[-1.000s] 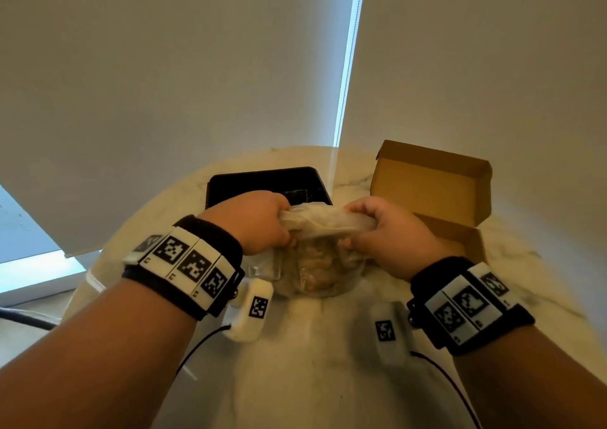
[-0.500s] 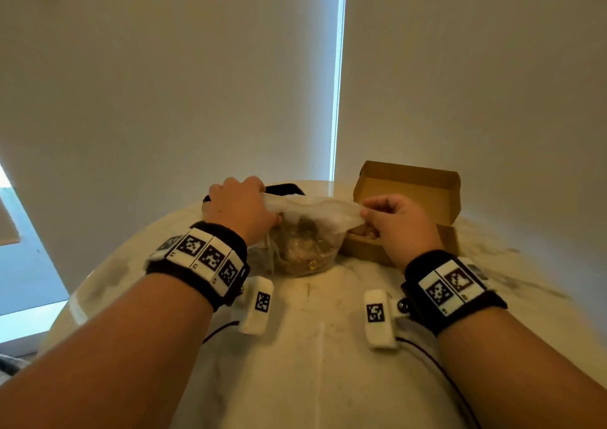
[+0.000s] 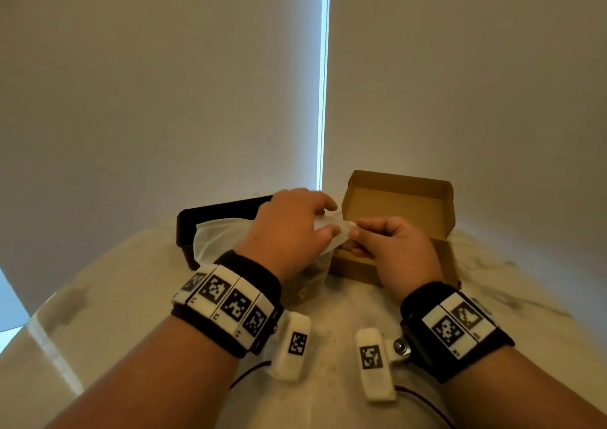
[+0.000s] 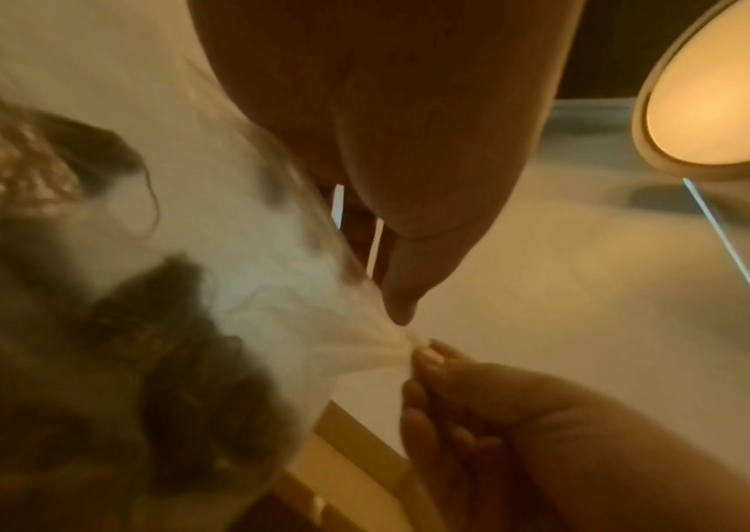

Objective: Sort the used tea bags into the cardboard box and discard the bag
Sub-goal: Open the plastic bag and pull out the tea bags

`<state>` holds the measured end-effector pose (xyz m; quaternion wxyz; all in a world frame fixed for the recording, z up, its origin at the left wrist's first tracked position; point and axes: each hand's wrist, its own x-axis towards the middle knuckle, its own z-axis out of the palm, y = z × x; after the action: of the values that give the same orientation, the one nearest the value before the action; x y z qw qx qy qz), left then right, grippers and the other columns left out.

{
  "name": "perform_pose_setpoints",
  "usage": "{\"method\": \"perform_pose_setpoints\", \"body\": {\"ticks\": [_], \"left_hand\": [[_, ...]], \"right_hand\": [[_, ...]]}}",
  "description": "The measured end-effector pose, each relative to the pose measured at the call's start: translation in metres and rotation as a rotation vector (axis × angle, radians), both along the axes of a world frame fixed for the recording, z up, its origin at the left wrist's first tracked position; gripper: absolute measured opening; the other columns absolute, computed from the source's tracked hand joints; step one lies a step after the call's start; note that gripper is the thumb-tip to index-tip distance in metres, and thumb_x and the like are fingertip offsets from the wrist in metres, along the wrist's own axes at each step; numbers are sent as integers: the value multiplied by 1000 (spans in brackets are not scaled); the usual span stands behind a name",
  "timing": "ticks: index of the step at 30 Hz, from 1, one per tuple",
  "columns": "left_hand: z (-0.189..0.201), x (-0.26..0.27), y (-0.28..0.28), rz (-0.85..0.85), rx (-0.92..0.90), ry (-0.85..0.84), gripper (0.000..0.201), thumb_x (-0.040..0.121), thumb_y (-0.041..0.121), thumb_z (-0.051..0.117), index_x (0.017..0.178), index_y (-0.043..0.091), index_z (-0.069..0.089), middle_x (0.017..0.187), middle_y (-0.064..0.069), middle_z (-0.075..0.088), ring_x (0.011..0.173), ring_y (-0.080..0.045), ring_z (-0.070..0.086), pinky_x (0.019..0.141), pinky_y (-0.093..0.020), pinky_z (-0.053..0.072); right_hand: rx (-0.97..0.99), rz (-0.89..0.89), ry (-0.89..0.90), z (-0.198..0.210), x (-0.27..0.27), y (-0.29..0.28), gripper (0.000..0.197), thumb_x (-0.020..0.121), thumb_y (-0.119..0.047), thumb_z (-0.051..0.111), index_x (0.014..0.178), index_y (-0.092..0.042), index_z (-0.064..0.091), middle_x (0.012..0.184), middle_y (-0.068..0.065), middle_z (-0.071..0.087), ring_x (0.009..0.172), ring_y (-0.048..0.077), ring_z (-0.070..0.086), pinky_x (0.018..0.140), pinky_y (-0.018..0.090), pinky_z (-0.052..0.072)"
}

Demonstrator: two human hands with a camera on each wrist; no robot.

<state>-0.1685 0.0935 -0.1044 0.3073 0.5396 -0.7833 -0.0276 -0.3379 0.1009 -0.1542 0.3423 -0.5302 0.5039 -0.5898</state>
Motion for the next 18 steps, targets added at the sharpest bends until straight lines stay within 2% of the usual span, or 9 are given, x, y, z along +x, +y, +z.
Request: {"method": "perform_pose_setpoints", "body": {"ticks": [4,6,8,13,15,18], "left_hand": [[-5,3,-7,9,-75,-138,30,94,54,56,118,43,69,117,12,66,108,-14,56,98,-43,47],[-5,1,-4,-9,-101,-192,33,94,58,53,121,46,67,121,11,64,112,-16,54,97,-44,46],[-5,-4,-2,-45,-127,-215,30,96,55,53,120,45,68,120,10,65,112,-16,54,98,-44,47],[-5,-12,-4,-28,-126,-129,20,95,47,59,106,38,73,102,12,70,97,-12,59,95,-44,50],[-3,-9,-5,1,-158,-117,19,97,44,58,105,35,72,102,12,69,96,-12,58,94,-42,50],[4,7,-5,45,-183,-84,18,98,40,57,107,33,72,104,11,67,95,-11,59,93,-39,49]], "right_hand": [[26,16,-40,-1,3,3,7,87,-19,74,94,-18,74,88,0,77,79,13,74,65,19,58],[13,18,6,-1,5,6,7,88,-23,73,94,-19,74,87,-1,77,76,13,73,66,23,57],[-7,10,34,0,6,9,6,88,-26,73,92,-22,74,84,-1,75,70,10,69,64,23,55],[-22,20,64,4,6,7,5,91,-22,70,93,-22,75,83,1,75,69,10,67,62,19,53],[-37,-7,86,7,3,3,4,91,-24,70,93,-24,73,86,-2,74,74,10,69,61,17,53],[-56,-72,79,12,-3,-1,3,92,-25,69,91,-27,72,86,-4,72,76,12,67,65,24,54]]}}
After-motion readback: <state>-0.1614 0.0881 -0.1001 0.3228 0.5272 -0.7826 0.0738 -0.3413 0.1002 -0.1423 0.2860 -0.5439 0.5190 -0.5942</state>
